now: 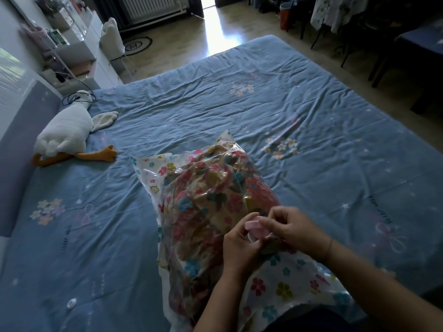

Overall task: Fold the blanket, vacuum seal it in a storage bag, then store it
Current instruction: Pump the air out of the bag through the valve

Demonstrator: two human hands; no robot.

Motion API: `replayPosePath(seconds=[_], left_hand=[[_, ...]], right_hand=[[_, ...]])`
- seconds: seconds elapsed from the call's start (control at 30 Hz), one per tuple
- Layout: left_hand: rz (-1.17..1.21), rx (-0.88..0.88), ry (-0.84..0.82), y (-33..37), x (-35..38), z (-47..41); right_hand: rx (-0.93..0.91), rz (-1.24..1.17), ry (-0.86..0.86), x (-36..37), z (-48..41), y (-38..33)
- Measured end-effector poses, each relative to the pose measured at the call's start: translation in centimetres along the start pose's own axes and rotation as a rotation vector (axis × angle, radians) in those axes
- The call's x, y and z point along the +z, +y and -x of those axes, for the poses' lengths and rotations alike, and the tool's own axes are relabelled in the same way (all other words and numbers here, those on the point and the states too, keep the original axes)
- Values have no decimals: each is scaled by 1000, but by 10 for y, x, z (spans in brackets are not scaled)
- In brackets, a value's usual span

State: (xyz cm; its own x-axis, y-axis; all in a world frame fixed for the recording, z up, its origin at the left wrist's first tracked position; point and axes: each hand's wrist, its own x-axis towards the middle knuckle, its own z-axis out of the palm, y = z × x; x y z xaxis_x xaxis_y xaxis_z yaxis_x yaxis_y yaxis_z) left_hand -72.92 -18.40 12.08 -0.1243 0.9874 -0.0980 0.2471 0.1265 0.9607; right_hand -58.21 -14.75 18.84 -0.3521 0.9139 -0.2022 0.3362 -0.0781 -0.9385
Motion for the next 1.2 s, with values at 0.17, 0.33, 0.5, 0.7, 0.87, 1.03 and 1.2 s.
replayPosePath(seconds=[0.17,0.33,0.5,0.7,0.87,1.03,1.2], left_hand=[[-16,6,-6,2,-4,0],[-14,17,-23,10,-1,-1],[-8,7,3,3,3,3],[19,3,-13,6,-2,3],[14,6,-12,11,0,4],[14,10,3,10,1,6],[29,8,-35,13,-3,5]], right_hand=[[-206,-123,33,-8,9,-32],[-317,-405,19,-18,10,-53],[21,91,40,-2,-1,14],[-255,-264,19,-12,11,-46],[-185,-223,39,-11,6,-30],[-21,6,68,0,1,6],[-302,-375,9,-14,13,-48]])
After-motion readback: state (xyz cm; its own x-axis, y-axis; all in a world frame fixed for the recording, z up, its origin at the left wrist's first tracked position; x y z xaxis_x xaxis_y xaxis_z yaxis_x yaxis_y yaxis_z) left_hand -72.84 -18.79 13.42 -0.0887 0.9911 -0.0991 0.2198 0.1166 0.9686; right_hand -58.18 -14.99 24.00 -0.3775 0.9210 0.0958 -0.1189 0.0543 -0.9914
